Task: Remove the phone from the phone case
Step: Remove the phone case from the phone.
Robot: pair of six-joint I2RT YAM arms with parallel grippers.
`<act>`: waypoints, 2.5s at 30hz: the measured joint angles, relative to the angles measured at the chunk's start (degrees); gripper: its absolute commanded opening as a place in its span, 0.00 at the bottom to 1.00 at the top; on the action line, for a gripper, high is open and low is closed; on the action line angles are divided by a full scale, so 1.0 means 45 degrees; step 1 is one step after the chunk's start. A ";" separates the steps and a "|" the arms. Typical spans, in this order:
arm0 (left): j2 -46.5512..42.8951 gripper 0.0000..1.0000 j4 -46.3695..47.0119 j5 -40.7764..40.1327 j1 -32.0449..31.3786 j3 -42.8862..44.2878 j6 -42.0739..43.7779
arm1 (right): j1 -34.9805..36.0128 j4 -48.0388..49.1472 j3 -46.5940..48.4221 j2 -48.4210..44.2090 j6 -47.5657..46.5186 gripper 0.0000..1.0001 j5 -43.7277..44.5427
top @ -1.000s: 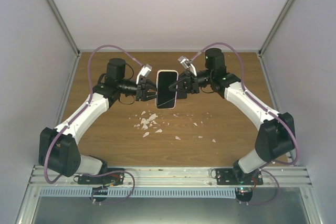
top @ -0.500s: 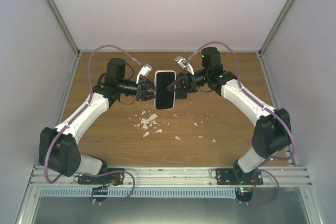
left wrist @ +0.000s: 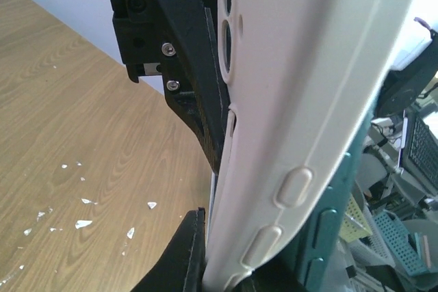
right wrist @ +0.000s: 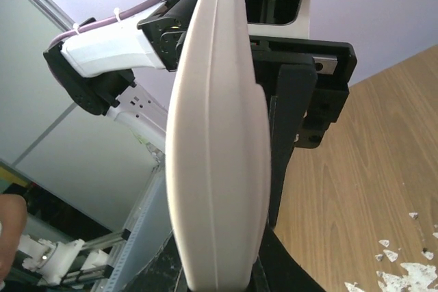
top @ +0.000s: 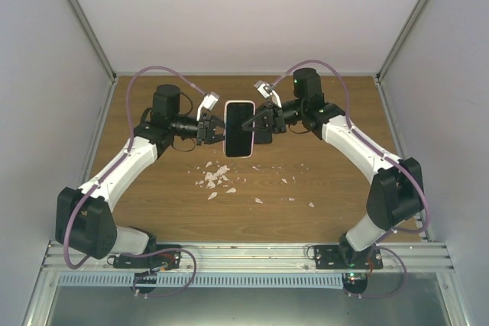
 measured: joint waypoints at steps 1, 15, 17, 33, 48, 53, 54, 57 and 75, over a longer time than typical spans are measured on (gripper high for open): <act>0.0000 0.00 0.0160 0.0019 0.0015 -0.0063 -0.0136 | -0.0015 0.0029 0.0000 0.0000 0.0199 0.06 0.0034; 0.0223 0.00 0.4405 -0.0593 0.0748 -0.0840 -0.4158 | -0.0631 -0.0733 0.1647 0.0481 -0.0039 0.86 0.0593; 0.0316 0.00 0.4702 -0.0695 0.0903 -0.1054 -0.4677 | -0.0942 -0.1064 0.1957 0.0510 -0.0398 0.87 0.1200; 0.1010 0.00 0.2783 -0.3721 0.1472 -0.0952 -0.7271 | 0.0272 -0.2463 0.1457 -0.0743 -0.4677 0.81 0.9054; 0.1826 0.00 0.2841 -0.3837 0.1982 -0.1010 -0.9651 | 0.3784 -0.2623 0.0748 -0.1117 -0.8082 0.82 1.4202; 0.1826 0.00 0.2885 -0.3832 0.1991 -0.1088 -0.9918 | 0.4537 -0.2191 0.0408 -0.1073 -0.8796 0.79 1.6169; 0.1826 0.00 0.2890 -0.3832 0.1996 -0.1093 -0.9972 | 0.4673 -0.2011 0.0359 -0.1030 -0.8947 0.78 1.6606; 0.1826 0.00 0.3002 -0.3813 0.2001 -0.1107 -1.0088 | 0.4920 -0.1603 0.0253 -0.0903 -0.9330 0.78 1.7554; 0.1826 0.00 0.3939 -0.4075 0.2113 -0.1331 -1.0569 | 0.5775 0.0321 -0.0486 -0.0389 -1.0865 0.54 2.0614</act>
